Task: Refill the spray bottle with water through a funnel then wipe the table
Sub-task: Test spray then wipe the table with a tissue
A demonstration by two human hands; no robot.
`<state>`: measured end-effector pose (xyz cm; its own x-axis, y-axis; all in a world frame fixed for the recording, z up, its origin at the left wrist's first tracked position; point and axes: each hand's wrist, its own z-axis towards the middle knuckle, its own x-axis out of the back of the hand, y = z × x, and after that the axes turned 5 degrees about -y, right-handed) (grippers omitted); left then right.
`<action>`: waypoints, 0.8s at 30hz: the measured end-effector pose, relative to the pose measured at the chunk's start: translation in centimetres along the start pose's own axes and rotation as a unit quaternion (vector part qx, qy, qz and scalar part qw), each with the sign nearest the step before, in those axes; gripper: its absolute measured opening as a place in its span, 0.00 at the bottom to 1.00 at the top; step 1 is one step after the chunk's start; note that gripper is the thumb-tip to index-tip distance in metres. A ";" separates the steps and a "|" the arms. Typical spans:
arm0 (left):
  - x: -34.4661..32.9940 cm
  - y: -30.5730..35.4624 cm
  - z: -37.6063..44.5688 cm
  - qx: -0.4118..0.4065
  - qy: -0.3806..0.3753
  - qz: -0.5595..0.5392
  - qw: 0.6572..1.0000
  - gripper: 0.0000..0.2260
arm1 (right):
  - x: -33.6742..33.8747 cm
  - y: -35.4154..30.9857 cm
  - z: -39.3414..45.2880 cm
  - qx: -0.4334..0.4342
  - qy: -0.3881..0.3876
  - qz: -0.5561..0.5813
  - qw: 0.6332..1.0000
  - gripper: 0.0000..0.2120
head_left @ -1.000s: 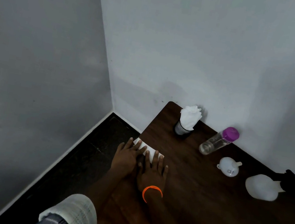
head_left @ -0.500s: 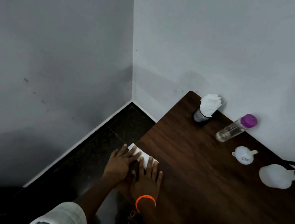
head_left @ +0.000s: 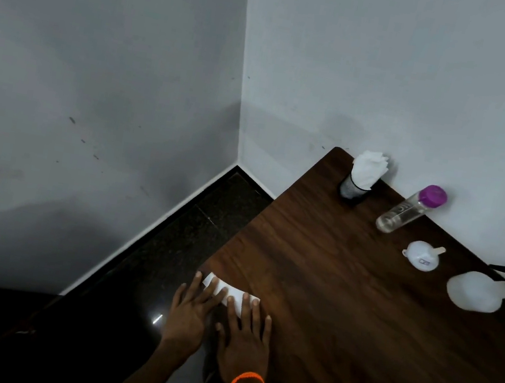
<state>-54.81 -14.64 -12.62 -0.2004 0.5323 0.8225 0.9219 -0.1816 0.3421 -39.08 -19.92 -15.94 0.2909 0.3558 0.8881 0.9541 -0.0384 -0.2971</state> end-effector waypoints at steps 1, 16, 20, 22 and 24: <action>-0.2 0.7 -0.4 -0.001 -0.001 0.004 1.000 0.28 | 0.0 0.5 -0.5 -0.001 -0.001 0.000 1.000 0.28; 0.5 8.3 7.2 -0.017 -0.051 0.100 0.994 0.33 | 2.4 7.9 2.4 -0.087 0.033 0.003 0.996 0.28; 1.8 10.0 11.1 -0.021 -0.033 0.096 0.995 0.29 | 3.9 9.8 5.5 -0.104 0.049 0.006 0.993 0.28; 2.1 10.7 13.4 -0.028 -0.028 0.092 0.995 0.28 | 4.7 11.1 7.3 -0.112 0.054 0.010 0.992 0.28; 2.7 11.1 15.2 -0.031 -0.019 0.092 0.995 0.29 | 5.6 11.9 8.7 -0.112 0.061 0.010 0.992 0.28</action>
<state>-40.08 -2.66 -13.49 -0.0164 0.5152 0.8569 0.9193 -0.3292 0.2155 -26.67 -10.23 -17.53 0.3031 0.2387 0.9226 0.9363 -0.2546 -0.2417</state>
